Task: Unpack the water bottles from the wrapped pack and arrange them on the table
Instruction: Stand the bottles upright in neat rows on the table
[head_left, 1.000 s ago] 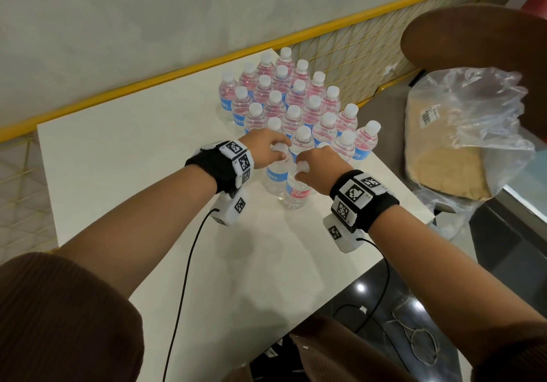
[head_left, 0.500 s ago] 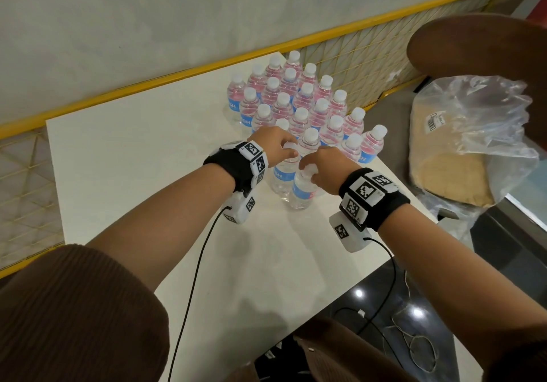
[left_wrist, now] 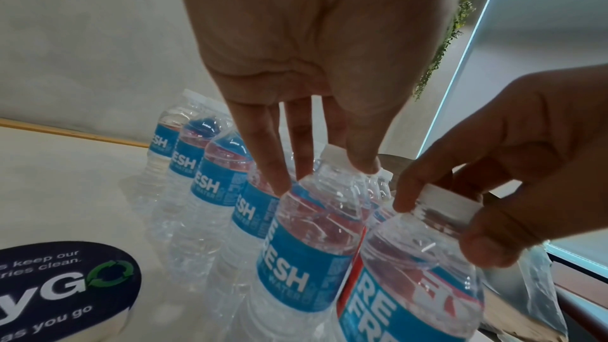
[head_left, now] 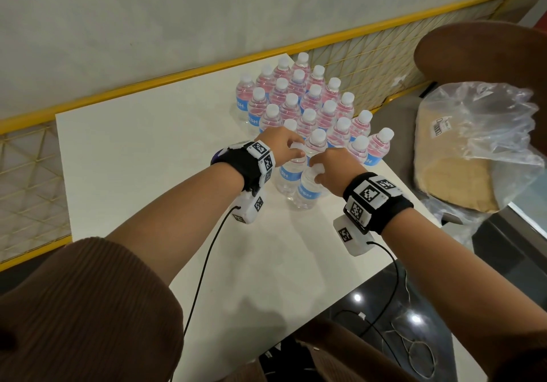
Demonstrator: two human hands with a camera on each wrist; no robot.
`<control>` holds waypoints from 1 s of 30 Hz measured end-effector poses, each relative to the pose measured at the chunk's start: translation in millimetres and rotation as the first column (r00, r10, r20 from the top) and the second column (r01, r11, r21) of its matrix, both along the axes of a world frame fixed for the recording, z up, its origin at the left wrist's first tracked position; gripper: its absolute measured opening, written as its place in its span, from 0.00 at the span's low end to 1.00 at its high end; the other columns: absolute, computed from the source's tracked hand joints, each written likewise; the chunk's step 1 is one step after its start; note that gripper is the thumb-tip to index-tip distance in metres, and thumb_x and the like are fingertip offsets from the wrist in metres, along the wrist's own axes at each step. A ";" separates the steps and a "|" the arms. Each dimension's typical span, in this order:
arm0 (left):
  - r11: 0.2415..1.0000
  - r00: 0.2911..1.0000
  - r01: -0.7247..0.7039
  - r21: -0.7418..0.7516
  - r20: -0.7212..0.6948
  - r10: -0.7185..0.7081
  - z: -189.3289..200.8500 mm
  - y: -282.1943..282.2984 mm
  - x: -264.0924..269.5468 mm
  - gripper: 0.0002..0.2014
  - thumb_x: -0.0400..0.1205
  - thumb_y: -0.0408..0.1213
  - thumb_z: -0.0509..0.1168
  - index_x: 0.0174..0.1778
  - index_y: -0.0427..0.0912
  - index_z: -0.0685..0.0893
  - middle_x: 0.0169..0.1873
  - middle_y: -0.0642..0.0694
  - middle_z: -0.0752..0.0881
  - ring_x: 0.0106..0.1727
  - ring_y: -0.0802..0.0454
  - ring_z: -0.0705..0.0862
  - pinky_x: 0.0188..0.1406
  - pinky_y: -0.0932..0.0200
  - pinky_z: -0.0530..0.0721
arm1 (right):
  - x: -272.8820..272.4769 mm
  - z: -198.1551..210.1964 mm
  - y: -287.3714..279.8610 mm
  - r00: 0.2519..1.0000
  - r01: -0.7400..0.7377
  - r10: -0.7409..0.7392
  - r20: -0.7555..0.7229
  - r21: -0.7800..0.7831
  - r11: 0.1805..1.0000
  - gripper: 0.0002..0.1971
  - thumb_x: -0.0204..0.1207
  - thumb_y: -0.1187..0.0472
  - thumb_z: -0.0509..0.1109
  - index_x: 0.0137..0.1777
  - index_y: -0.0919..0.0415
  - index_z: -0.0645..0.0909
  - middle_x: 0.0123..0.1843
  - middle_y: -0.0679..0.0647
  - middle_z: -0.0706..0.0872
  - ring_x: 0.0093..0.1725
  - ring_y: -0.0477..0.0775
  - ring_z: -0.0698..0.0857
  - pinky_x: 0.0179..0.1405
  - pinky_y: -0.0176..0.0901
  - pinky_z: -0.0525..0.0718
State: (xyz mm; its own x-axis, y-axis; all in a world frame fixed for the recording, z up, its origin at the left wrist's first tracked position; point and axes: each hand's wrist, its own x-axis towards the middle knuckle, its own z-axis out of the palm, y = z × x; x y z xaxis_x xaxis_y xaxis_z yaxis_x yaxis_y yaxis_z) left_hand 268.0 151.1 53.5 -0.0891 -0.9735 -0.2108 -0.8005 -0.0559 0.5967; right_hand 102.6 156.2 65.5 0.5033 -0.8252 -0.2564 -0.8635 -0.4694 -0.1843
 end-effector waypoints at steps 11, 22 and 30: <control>1.000 1.000 -0.017 0.009 -0.022 0.017 -4.2 -1.9 -0.6 0.22 0.79 0.45 0.69 0.69 0.45 0.81 0.64 0.42 0.84 0.65 0.45 0.81 0.66 0.54 0.78 | 1.2 -9.2 -1.6 1.000 0.030 -0.030 -0.006 -0.009 1.000 0.15 0.76 0.69 0.65 0.61 0.61 0.82 0.58 0.62 0.83 0.57 0.62 0.81 0.45 0.40 0.70; 0.996 0.991 -0.083 -0.041 -0.105 0.078 -6.8 -4.6 -4.4 0.18 0.75 0.42 0.74 0.58 0.38 0.87 0.54 0.38 0.88 0.58 0.43 0.85 0.61 0.51 0.82 | 4.2 -10.0 2.0 0.995 0.096 -0.096 0.008 -0.013 0.995 0.17 0.75 0.69 0.63 0.63 0.60 0.82 0.60 0.63 0.83 0.59 0.62 0.81 0.49 0.43 0.76; 0.892 0.857 -0.429 -0.145 -0.376 0.351 -33.8 29.6 3.6 0.20 0.76 0.47 0.72 0.60 0.41 0.80 0.53 0.48 0.80 0.50 0.51 0.82 0.53 0.56 0.80 | -35.0 4.7 0.8 0.888 0.320 -0.368 0.275 0.203 0.925 0.20 0.74 0.54 0.74 0.66 0.56 0.80 0.54 0.58 0.85 0.48 0.54 0.81 0.52 0.43 0.80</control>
State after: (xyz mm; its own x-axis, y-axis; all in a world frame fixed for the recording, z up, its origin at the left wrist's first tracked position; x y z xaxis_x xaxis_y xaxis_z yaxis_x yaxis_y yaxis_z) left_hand 271.6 180.7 19.6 0.2812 -0.9595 -0.0186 -0.4925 -0.1609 0.8553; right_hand 67.7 157.0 70.2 0.2674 -0.9249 -0.2703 -0.8569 -0.1000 -0.5058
